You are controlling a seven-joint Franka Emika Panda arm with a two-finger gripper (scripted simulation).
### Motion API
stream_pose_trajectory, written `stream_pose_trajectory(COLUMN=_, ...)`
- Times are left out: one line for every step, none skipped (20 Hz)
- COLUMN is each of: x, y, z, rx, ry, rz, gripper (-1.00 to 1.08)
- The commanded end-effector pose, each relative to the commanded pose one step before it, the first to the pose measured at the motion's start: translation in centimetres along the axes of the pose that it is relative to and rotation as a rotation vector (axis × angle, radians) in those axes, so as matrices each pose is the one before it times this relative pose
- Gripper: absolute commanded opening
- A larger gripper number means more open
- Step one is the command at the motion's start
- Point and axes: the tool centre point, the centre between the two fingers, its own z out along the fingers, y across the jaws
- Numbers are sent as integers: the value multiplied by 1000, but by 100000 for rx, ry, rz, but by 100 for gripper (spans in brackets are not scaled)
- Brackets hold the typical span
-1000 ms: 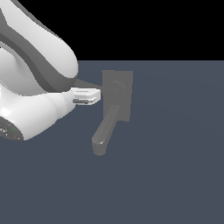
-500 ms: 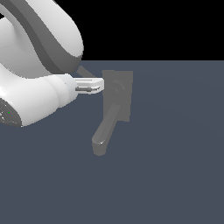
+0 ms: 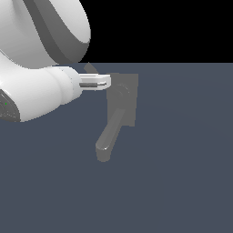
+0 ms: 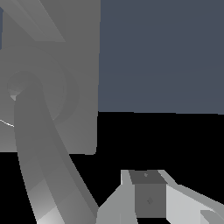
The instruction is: Turn on the faucet by rotating a designated handle.
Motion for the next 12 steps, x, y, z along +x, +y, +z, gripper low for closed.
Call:
stream_pose_trajectory(x=-767, y=-596, z=130, rx=117, ry=-514, rz=271, gripper=-100)
stream_pose_trajectory(x=-268, y=-242, z=9, rx=-24, ry=-75, rz=32, gripper=-100)
stream_pose_trajectory(x=-268, y=-242, z=9, rx=-23, ry=-75, rz=32, gripper=-100)
stream_pose_trajectory(x=-268, y=-242, z=9, rx=-23, ry=-75, rz=32, gripper=-100)
stream_pose_trajectory(x=-268, y=-242, z=9, rx=-23, ry=-75, rz=31, gripper=-100)
stream_pose_trajectory(x=-260, y=-243, z=14, rx=-19, ry=-61, rz=25, gripper=-100)
stream_pose_trajectory(x=-269, y=-243, z=9, rx=-23, ry=-75, rz=31, gripper=-100)
stream_pose_trajectory(x=-269, y=-243, z=10, rx=-23, ry=-75, rz=31, gripper=-100)
stream_pose_trajectory(x=-269, y=-243, z=10, rx=-23, ry=-75, rz=30, gripper=-100)
stream_pose_trajectory(x=-269, y=-243, z=10, rx=-23, ry=-76, rz=30, gripper=-100)
stream_pose_trajectory(x=-269, y=-243, z=10, rx=-23, ry=-76, rz=30, gripper=-100)
stream_pose_trajectory(x=-269, y=-242, z=11, rx=-23, ry=-76, rz=30, gripper=-100)
